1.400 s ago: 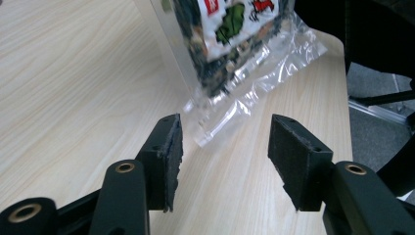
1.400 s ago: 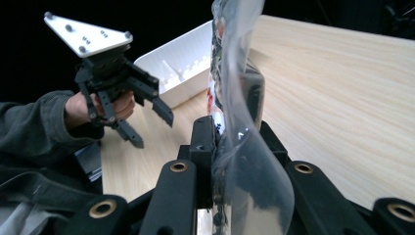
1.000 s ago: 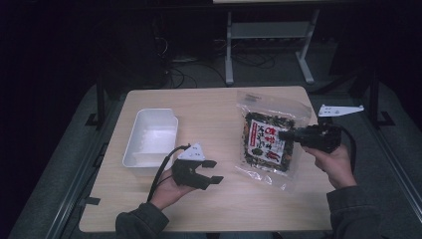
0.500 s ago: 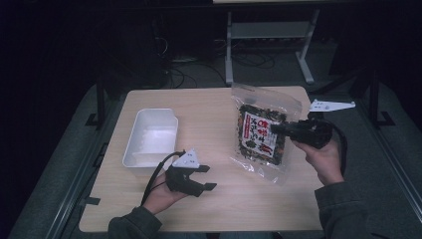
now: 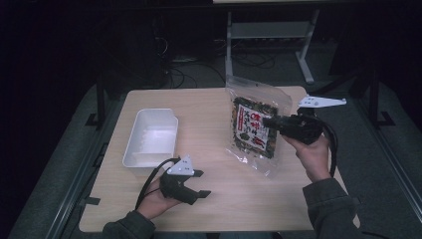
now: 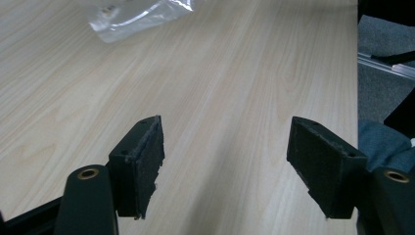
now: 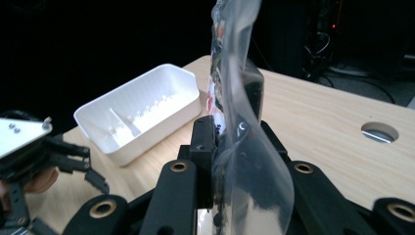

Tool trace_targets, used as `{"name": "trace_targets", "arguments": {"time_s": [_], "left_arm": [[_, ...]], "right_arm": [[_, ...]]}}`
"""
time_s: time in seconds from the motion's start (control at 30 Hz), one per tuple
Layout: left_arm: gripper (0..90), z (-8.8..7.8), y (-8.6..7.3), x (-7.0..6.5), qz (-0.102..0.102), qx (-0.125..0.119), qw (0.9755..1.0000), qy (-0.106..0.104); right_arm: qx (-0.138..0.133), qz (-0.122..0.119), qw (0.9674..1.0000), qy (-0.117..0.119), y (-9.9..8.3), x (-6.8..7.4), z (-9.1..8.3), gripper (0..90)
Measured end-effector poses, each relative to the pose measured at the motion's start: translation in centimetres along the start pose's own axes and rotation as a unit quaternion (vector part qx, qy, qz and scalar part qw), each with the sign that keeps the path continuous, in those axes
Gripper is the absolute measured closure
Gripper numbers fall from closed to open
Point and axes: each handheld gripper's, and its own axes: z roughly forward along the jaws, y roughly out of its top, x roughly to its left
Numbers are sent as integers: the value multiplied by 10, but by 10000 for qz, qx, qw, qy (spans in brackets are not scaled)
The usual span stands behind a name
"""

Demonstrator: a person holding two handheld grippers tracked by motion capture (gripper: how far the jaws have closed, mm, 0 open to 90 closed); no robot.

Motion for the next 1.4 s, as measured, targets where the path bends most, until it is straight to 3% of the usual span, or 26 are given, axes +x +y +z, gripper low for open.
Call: {"name": "trace_targets", "arguments": {"time_s": [0.57,1.17,1.4], "left_arm": [[255,-13,-15,-8,82,58,9999,10],[225,-25,-29,-13,103,97,9999,97],[223,-27,-32,-14,137,133,9997,125]], "right_arm": [[-182,-92,9995,-246,22,23,32,745],[-386,-167,9991,-108,44,52,84,746],[-441,-184,9988,-83,50,60,96,746]]}}
